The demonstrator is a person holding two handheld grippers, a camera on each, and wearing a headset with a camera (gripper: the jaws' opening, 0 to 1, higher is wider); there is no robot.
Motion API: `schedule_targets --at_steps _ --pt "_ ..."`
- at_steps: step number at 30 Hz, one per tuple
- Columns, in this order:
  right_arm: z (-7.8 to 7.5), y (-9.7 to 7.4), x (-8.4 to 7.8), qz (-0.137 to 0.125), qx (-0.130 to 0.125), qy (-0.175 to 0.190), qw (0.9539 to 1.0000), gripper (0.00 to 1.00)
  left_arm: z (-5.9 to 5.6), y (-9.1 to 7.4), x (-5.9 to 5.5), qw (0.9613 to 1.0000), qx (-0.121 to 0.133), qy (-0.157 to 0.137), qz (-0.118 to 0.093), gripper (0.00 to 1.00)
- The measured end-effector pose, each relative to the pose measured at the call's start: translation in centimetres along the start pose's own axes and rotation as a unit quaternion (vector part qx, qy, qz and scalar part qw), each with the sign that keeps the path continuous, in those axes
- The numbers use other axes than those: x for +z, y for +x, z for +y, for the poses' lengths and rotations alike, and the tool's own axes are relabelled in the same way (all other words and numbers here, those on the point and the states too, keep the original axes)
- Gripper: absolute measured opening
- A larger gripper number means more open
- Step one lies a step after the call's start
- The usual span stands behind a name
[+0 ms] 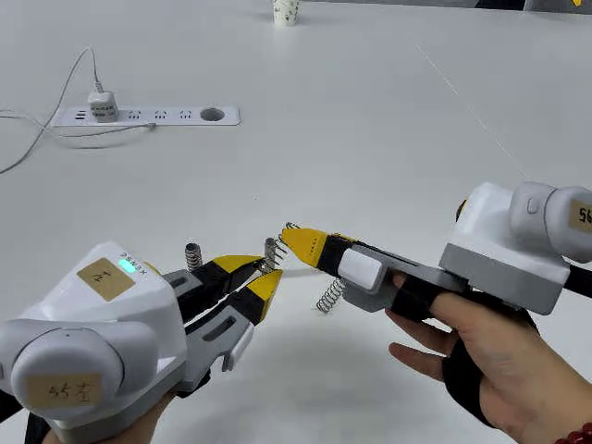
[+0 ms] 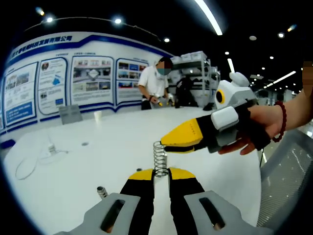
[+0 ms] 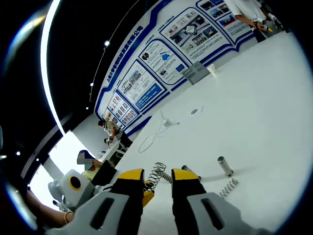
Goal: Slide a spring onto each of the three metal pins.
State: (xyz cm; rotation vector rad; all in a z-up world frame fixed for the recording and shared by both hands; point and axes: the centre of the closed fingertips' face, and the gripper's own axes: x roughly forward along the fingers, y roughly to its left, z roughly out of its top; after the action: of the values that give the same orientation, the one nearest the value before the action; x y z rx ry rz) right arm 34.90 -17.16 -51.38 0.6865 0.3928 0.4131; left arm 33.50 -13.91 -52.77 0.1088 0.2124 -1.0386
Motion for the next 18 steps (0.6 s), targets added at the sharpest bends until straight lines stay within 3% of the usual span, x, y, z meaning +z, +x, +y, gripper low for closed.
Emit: schedule_targets --at_steps 6,18 --pt "0.07 0.34 0.02 -0.003 0.004 0.034 0.9994 0.18 -0.12 -0.24 0.39 1.0 -0.003 -0.003 -0.008 0.1" --pt "0.78 0.63 0.1 -0.006 0.021 0.066 0.9976 0.12 -0.36 -0.25 0.84 0.9999 -0.006 -0.002 -0.013 0.1"
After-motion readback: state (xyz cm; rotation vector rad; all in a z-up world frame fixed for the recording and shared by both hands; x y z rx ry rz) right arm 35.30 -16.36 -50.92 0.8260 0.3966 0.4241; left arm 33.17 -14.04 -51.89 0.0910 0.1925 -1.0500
